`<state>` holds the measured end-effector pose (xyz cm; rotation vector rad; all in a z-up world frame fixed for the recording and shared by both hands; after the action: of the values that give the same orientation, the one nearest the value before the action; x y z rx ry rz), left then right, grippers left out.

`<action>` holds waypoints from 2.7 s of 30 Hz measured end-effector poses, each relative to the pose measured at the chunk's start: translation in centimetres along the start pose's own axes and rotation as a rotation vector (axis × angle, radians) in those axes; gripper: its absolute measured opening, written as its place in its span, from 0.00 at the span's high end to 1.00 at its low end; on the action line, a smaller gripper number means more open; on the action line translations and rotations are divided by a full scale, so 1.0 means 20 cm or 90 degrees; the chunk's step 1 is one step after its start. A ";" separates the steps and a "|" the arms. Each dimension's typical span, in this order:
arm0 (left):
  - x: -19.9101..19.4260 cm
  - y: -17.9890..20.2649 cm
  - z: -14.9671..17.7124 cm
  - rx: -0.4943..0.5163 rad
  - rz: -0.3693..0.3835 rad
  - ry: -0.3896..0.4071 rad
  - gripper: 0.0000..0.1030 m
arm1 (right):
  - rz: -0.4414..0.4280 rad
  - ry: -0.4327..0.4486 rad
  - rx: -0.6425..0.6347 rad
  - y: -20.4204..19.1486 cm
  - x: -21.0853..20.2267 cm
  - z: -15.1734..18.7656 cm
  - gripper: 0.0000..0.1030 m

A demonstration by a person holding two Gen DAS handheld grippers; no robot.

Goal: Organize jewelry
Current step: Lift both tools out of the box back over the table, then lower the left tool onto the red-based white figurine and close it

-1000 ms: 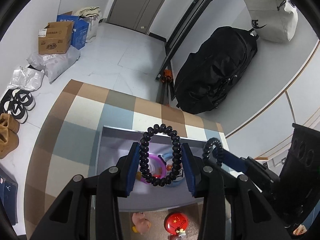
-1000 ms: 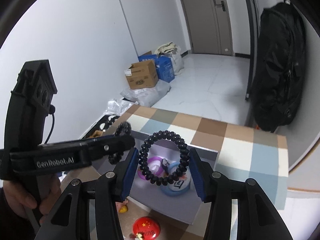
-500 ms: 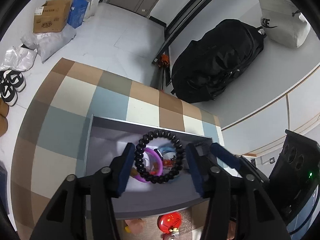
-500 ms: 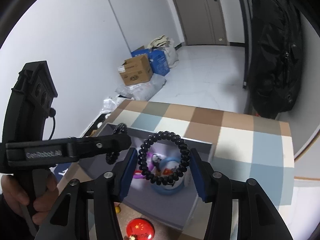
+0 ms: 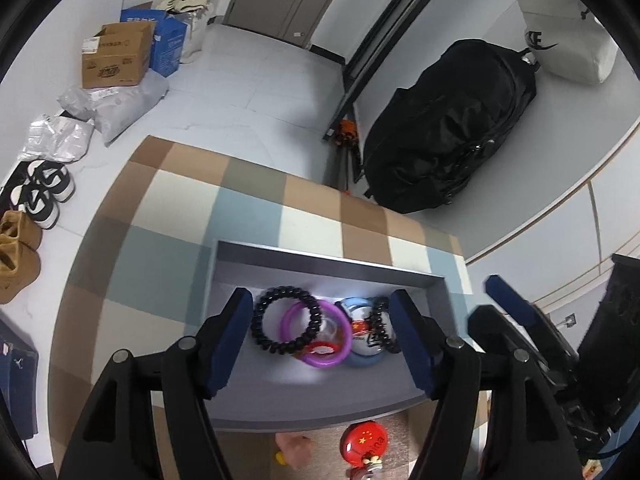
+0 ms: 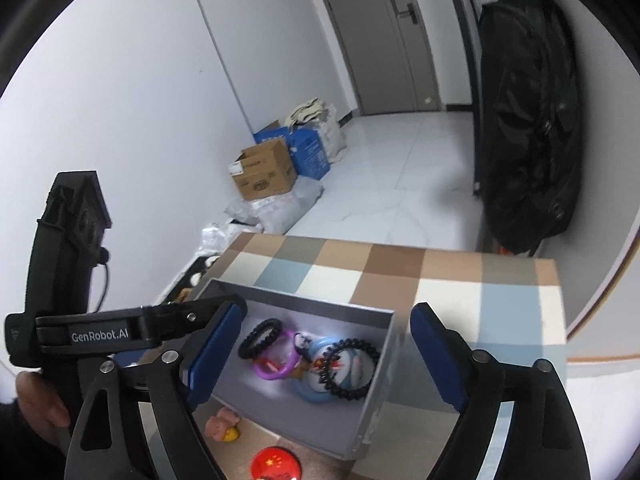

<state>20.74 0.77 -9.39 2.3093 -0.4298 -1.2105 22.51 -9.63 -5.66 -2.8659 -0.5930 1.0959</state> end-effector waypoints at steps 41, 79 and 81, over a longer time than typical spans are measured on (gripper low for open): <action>-0.25 0.11 0.37 0.123 -0.124 0.074 0.18 | -0.003 -0.048 0.037 0.04 -0.27 0.38 0.00; 0.00 0.17 0.67 0.095 0.020 -0.098 0.77 | 0.035 -0.139 0.135 0.24 -0.31 0.54 0.00; 0.00 0.17 0.67 0.094 0.026 -0.098 0.82 | 0.041 -0.142 0.136 0.25 -0.30 0.55 0.00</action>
<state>9.41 -5.81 -14.00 2.3237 -0.6377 -1.3843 13.01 -17.77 -10.75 -2.6178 -0.3656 1.4069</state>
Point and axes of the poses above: each gripper's, at about its wrist camera, not at the fingertips, and x roughly the way its jaws point, y to its right, z to its underside, the point moved 9 cm from there along x, roughly the way its jaws point, and after that the axes turned 9 degrees about z, right-handed, at the moved point
